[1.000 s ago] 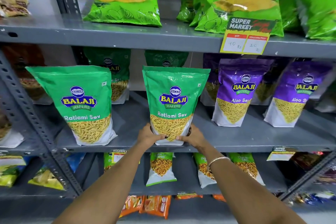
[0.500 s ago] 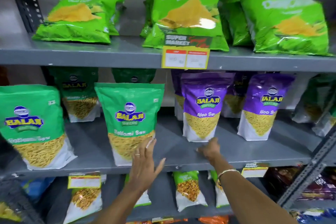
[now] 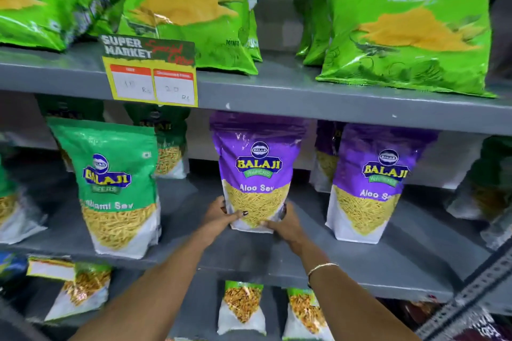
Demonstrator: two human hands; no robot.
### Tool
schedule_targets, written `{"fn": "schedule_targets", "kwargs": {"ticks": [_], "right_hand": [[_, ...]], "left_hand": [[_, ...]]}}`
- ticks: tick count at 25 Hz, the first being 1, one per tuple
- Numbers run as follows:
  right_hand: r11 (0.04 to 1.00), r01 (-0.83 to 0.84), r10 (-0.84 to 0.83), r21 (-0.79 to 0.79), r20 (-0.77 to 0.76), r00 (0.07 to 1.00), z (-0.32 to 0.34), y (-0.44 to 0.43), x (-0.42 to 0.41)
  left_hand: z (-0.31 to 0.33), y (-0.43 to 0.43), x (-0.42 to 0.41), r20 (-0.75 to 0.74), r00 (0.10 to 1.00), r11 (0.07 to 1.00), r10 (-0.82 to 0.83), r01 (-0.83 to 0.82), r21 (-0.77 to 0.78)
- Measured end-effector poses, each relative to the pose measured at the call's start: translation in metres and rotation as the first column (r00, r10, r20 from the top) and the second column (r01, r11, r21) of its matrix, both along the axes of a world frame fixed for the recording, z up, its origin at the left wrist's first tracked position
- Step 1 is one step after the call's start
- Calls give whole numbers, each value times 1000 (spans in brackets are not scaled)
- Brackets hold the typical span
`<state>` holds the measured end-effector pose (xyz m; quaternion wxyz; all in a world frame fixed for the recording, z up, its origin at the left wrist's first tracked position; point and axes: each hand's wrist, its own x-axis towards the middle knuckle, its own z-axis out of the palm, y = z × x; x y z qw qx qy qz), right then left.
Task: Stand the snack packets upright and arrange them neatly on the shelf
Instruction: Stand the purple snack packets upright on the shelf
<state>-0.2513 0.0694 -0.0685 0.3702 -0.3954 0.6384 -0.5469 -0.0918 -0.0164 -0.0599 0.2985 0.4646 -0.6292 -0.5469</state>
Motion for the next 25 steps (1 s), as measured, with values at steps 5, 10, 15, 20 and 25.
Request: {"fn": "schedule_targets", "kwargs": {"ticks": [5,10,15,20,25], "right_hand": [[1000,-3,3,11,3,1000,3,29,9],[992,45,-36,117,-76,996,6,57,24],[989,38,-31,142,-51,998,7,71,32],[987,49,-38,150,-71,997,7,79,37],[981,53,-35,187,-100,994,8,80,38]], "left_hand": [[17,31,17,66,998,999,-6,9,-41],[22,55,35,199,980,995,10,10,-101],[26,69,46,212,977,995,-9,31,-98],[27,74,51,217,976,992,-31,56,-111],[25,72,52,253,967,994,-33,57,-90]]}}
